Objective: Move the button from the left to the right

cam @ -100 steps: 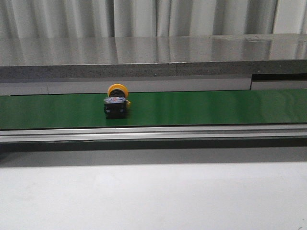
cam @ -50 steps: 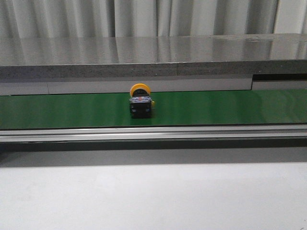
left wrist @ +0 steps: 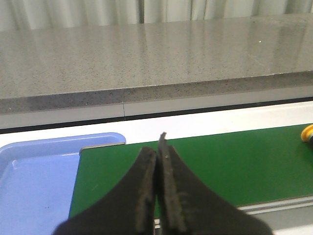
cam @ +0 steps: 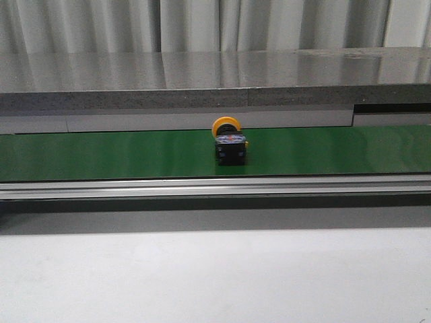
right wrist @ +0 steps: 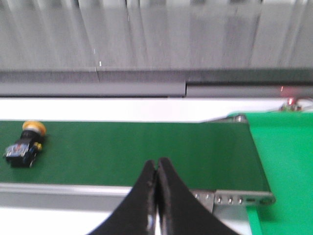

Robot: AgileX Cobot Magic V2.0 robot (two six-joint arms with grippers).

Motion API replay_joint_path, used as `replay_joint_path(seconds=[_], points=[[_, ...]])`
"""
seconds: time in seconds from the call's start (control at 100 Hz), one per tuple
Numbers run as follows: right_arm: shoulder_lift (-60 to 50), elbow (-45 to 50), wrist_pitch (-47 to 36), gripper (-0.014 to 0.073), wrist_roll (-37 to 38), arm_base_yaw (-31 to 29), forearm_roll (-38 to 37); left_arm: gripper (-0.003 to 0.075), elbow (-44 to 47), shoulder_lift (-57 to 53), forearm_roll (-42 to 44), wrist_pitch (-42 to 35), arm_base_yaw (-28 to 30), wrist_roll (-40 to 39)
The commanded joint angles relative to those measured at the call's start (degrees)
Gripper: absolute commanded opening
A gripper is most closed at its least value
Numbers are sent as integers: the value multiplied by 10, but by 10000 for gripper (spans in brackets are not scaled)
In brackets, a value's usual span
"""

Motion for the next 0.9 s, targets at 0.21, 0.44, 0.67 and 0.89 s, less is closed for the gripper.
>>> replay_joint_path(seconds=[0.21,0.44,0.67,0.89], points=[[175,-124,42,-68,-3,-2,1,-20,-16,4,-9,-43,-5,-2],[253,-133,36,-62,-3,-2,1,-20,-16,4,-9,-43,-5,-2],[274,-133,38,211,-3,-2,1,-20,-16,4,-9,-43,-5,-2],[274,-133,18,521,-3,-2,2,-20,-16,4,-9,-43,-5,-2]])
